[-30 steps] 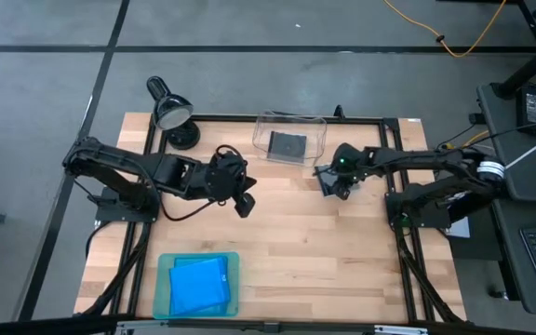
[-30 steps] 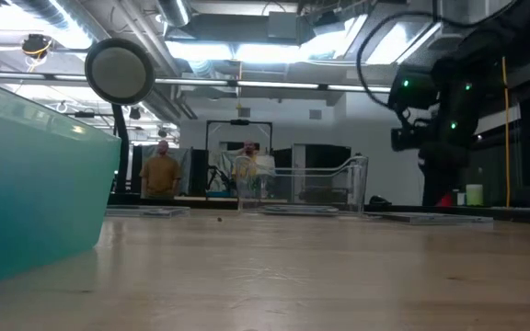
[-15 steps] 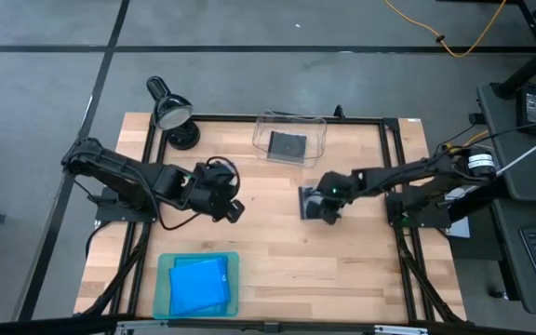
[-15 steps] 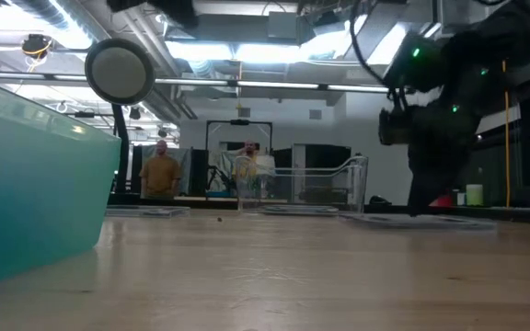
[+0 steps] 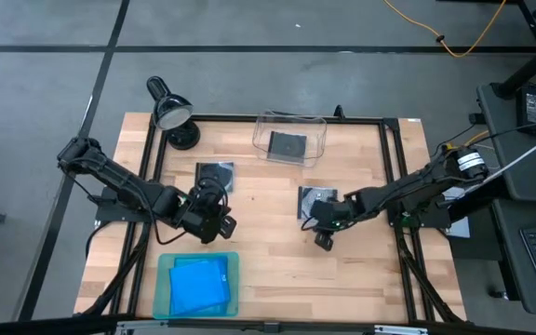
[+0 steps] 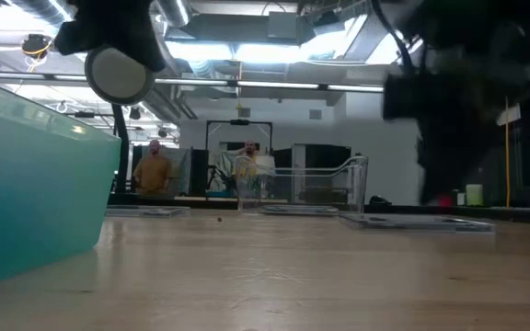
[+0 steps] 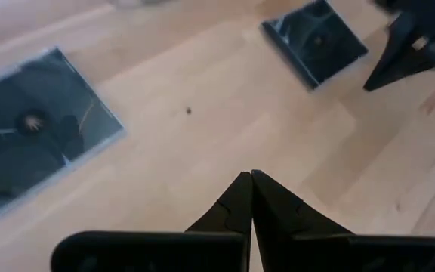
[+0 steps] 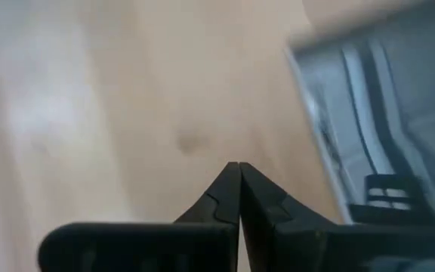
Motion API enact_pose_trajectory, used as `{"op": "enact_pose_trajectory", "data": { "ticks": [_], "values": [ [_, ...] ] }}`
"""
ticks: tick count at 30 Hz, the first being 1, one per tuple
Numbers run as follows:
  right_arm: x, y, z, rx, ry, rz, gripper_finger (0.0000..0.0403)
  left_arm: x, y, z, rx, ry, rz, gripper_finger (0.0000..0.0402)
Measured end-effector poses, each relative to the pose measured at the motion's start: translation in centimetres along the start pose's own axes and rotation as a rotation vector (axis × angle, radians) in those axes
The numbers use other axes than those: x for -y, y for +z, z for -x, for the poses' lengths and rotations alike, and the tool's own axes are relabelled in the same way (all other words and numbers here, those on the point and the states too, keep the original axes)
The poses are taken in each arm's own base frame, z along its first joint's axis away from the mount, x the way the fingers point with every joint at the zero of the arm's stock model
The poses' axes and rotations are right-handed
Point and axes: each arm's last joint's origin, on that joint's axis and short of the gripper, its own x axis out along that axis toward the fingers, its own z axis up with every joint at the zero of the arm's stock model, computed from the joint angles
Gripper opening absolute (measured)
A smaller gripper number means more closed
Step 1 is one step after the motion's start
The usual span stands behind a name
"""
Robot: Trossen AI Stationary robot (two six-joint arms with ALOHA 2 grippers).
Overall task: Pick & place jewel cases by type
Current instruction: Put the right black CD case into the transparent bin
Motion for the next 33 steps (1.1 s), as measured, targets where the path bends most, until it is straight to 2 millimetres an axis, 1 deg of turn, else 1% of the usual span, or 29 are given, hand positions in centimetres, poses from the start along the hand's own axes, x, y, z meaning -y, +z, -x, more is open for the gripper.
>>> {"op": "enact_pose_trajectory", "data": {
  "ticks": [3,5,7,10,12,16,18,21,24,26,33],
  "values": [
    [-1.6,2.1,1.3,0.029,0.0,0.07,0.0007,0.0,-0.6,0.0,-0.009,-0.012,-0.009,0.0003],
    [-2.2,3.3,2.3,0.037,-0.053,0.117,0.0007,0.1,-0.7,0.1,-0.009,-0.02,-0.01,0.0003],
    [-2.1,4.1,3.2,0.024,-0.13,0.161,0.0007,0.1,-0.8,0.1,-0.01,-0.022,-0.012,0.0003],
    [-0.7,4.5,3.7,-0.026,-0.243,0.178,0.0007,0.1,-0.8,0.2,-0.007,-0.024,-0.017,0.0003],
    [0.9,4.1,3.4,-0.075,-0.298,0.173,0.0007,0.2,-0.9,0.2,0.001,-0.025,-0.022,0.0003],
    [3.9,2.3,2.0,-0.132,-0.355,0.122,0.0007,0.2,-1.1,0.4,0.015,-0.028,-0.026,0.0003],
    [4.8,1.7,1.5,-0.137,-0.351,0.104,0.0007,0.3,-1.0,0.4,0.023,-0.032,-0.022,0.0003],
    [5.3,0.9,0.8,-0.124,-0.319,0.071,0.0007,0.4,-1.0,0.4,0.029,-0.037,-0.018,0.0003],
    [5.3,0.6,0.3,-0.098,-0.252,0.03,0.0007,0.4,-1.0,0.4,0.036,-0.037,-0.017,0.0003],
    [4.9,0.4,-0.2,-0.082,-0.211,0.012,0.0007,0.4,-0.9,0.4,0.046,-0.034,-0.017,0.0003],
    [1.6,-0.4,-2.1,-0.087,-0.12,0.053,0.0007,0.4,-0.9,0.3,0.062,-0.029,-0.015,0.0003]
  ]
}}
